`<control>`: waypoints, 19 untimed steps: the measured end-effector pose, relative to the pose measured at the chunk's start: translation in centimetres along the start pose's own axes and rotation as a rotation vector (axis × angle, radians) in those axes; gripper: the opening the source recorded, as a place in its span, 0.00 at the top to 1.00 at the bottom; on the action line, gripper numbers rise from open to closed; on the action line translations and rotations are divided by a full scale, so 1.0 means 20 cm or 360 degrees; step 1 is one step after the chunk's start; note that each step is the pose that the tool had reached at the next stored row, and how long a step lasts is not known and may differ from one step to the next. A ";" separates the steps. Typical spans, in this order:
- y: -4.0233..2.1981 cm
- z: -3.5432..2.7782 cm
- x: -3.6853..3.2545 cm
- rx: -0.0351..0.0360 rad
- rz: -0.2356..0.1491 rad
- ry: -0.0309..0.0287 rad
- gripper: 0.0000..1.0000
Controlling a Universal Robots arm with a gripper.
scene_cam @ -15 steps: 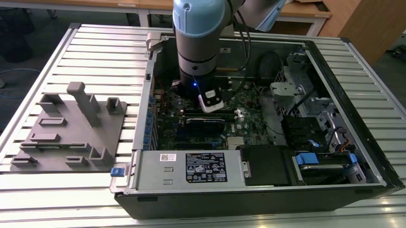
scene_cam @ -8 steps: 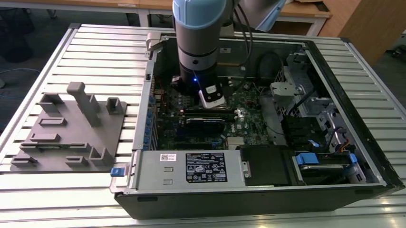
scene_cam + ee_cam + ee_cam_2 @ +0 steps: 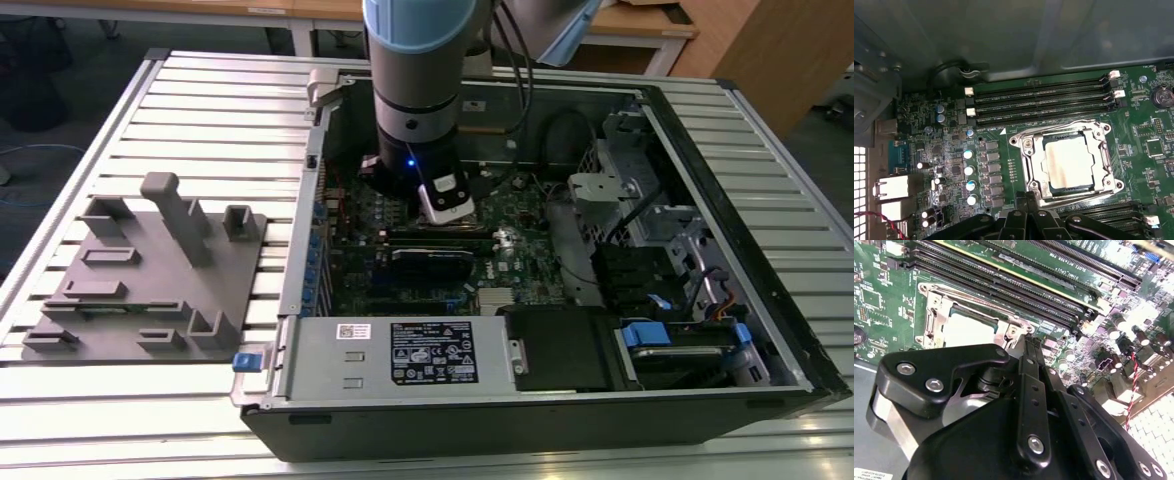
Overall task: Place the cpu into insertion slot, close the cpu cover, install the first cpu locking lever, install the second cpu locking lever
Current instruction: 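Install the second cpu locking lever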
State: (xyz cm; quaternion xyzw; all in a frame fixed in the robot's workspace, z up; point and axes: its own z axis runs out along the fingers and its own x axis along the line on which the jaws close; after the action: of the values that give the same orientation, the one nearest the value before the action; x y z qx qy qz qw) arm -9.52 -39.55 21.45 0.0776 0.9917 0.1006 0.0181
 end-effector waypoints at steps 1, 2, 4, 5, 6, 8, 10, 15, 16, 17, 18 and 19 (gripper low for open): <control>0.001 -0.001 0.000 0.0001 0.0000 0.00002 0.89; 0.005 0.000 0.001 0.0001 0.0000 0.00002 0.89; 0.022 0.004 0.004 0.0000 0.0000 0.00001 0.89; 0.032 0.006 0.005 0.0000 0.0000 0.00002 0.89; 0.042 0.008 0.007 0.0001 0.0000 0.00002 0.89; 0.063 0.013 0.010 0.0000 0.0000 0.00001 0.89; 0.080 0.018 0.013 0.0000 0.0000 0.00001 0.89; 0.110 0.025 0.002 0.0017 -0.0001 -0.00025 0.89; 0.115 0.026 -0.002 0.0026 -0.0001 -0.00039 0.89; 0.119 0.028 -0.006 0.0036 -0.0001 -0.00054 0.89; 0.122 0.028 -0.011 0.0047 -0.0002 -0.00071 0.89; 0.126 0.029 -0.014 0.0061 -0.0002 -0.00091 0.89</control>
State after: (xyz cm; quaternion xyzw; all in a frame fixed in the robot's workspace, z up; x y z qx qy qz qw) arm -8.83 -37.03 21.40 0.0775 0.9935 0.0815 0.0195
